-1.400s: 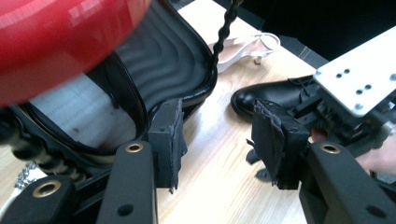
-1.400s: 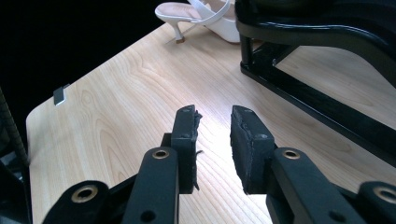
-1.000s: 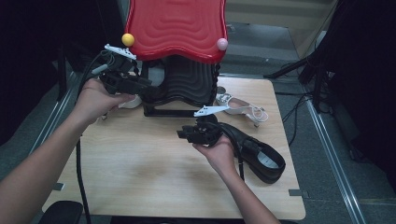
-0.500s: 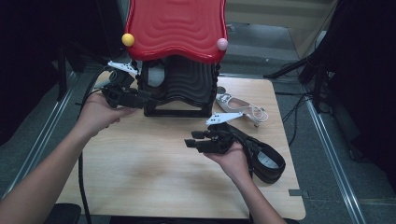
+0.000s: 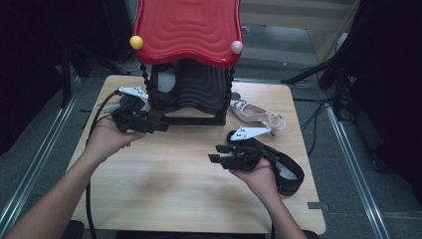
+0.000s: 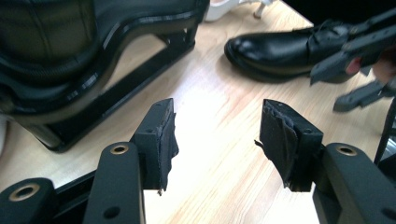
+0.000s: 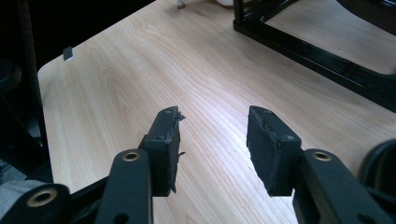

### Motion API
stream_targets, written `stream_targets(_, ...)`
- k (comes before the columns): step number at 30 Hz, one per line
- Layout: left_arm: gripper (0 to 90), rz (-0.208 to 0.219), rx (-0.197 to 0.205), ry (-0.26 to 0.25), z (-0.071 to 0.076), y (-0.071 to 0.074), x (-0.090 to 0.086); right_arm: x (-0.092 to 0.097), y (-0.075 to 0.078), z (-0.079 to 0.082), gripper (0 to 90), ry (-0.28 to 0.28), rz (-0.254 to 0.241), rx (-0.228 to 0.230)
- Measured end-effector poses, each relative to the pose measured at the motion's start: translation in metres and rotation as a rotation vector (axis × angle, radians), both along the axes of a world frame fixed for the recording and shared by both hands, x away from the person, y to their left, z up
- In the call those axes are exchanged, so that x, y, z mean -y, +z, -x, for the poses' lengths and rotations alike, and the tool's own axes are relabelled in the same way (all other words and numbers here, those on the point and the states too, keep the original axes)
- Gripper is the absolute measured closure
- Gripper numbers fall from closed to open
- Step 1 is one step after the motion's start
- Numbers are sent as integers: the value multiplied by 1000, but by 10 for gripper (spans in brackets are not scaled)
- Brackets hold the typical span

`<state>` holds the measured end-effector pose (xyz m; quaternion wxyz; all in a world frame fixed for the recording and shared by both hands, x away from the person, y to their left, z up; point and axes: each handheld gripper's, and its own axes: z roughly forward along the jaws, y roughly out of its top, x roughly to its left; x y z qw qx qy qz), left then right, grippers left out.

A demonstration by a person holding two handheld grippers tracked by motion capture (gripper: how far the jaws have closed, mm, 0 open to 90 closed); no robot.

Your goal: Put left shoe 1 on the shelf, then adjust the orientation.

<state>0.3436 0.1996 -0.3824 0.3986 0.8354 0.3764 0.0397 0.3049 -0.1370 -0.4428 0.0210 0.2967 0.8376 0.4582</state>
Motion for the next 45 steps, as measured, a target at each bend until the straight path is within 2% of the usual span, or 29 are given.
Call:
stream_targets(5, 456, 2, -11, 4, 4, -11, 0, 10, -5, 2, 569, -15, -3, -23)
stream_targets(9, 457, 3, -20, -1, 8, -22, -1, 19, -6, 4, 605, -21, 12, -23)
stream_targets(16, 458, 8, -35, -15, 14, -40, 0, 34, -9, 5, 581, -29, 14, -19)
stream_targets(19, 460, 15, -42, -13, 17, -47, 0, 39, -10, 5, 591, -48, 16, -13)
stream_targets(20, 460, 4, -45, -13, 17, -50, 1, 40, -9, 6, 604, -68, 25, -3)
stream_targets(22, 462, -7, -54, -17, 18, -57, 2, 48, -8, 5, 611, -107, 28, -14)
stream_targets(25, 462, -1, -66, -16, 19, -62, 2, 53, -8, 5, 610, -115, 26, -16)
stream_targets(26, 465, -6, -66, -15, 20, -65, 3, 57, -8, 6, 610, -116, 38, -10)
stream_targets(29, 467, -3, -65, -23, 21, -68, 4, 62, -9, 7, 607, -118, 52, 5)
stream_targets(31, 467, -17, -68, -25, 21, -72, 5, 67, -10, 8, 602, -128, 55, -1)
stream_targets(37, 477, -11, -77, -32, 21, -77, 4, 75, -11, 9, 581, -143, 71, 4)
stream_targets(41, 501, 6, -65, -35, 19, -76, 4, 82, -10, 11, 587, -161, 80, 0)
stream_targets(42, 508, 14, -53, -40, 18, -76, 5, 87, -9, 14, 600, -176, 87, 13)
stream_targets(45, 518, 7, -52, -46, 15, -77, 6, 95, -6, 17, 613, -200, 101, 26)
